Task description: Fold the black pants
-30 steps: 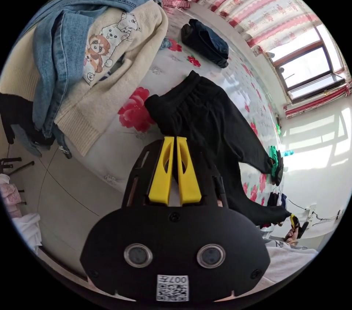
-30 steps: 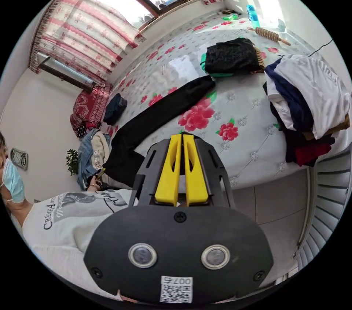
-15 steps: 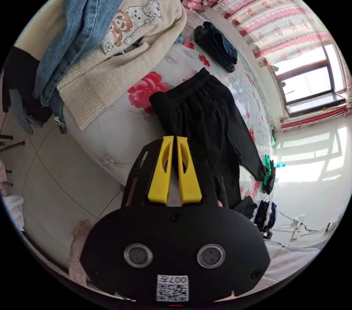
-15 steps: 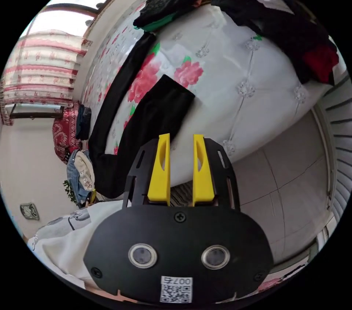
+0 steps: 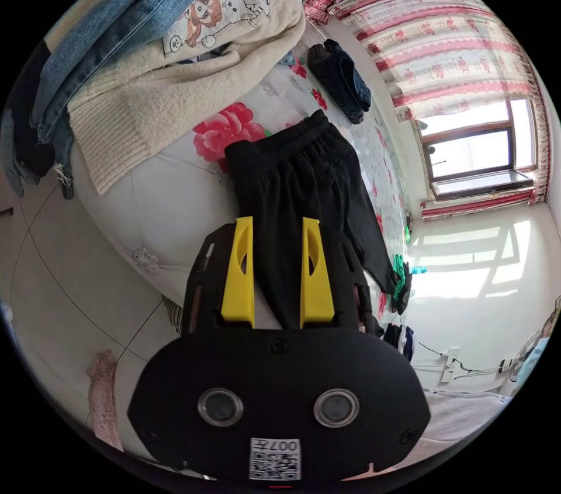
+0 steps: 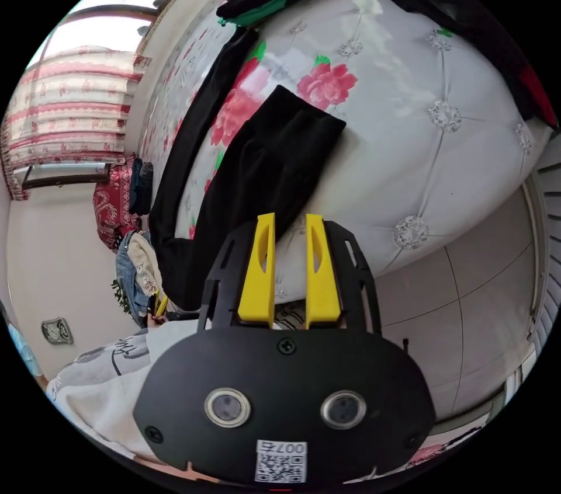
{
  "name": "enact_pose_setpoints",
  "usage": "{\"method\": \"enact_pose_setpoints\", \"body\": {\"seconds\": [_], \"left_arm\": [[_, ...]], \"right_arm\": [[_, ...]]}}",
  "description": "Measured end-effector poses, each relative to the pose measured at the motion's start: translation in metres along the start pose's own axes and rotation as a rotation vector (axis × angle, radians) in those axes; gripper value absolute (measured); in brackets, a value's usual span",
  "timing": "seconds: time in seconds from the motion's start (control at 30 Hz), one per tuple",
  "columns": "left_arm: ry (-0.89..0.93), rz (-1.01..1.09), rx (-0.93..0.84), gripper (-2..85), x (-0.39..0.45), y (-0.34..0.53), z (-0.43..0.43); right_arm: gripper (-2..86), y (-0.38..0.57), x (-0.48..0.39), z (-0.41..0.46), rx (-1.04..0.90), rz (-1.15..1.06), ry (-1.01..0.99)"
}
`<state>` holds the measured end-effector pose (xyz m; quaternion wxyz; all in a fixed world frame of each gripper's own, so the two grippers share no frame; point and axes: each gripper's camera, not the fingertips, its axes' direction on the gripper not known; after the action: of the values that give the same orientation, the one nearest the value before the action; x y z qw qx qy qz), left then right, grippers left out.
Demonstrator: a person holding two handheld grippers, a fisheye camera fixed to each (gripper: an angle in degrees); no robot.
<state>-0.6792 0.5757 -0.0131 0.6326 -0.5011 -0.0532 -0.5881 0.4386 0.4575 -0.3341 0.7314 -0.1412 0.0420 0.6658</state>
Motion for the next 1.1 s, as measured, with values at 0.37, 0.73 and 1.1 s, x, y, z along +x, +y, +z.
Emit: {"method": "enact_pose_setpoints", "body": {"seconds": [0.37,0.73,1.1], "left_arm": [[0.109,-0.123,-0.037,0.6,-0.012,-0.015,0.004],[0.282,0.213,0.059,-0.6,0.064,0.007,-0.095],[0.226,0.103,-0.001,-0.6,0.053,0.046,-0.100]], "right_arm": [[0.1,0.002,0.004,-0.019,0.105,0.000,-0.162],[-0.2,0.034,-0.028,-0.168,0.453,-0.228,-0.475],[-0.3,0.063,0.004,-0.135,0.373,-0.053,-0.470]]}}
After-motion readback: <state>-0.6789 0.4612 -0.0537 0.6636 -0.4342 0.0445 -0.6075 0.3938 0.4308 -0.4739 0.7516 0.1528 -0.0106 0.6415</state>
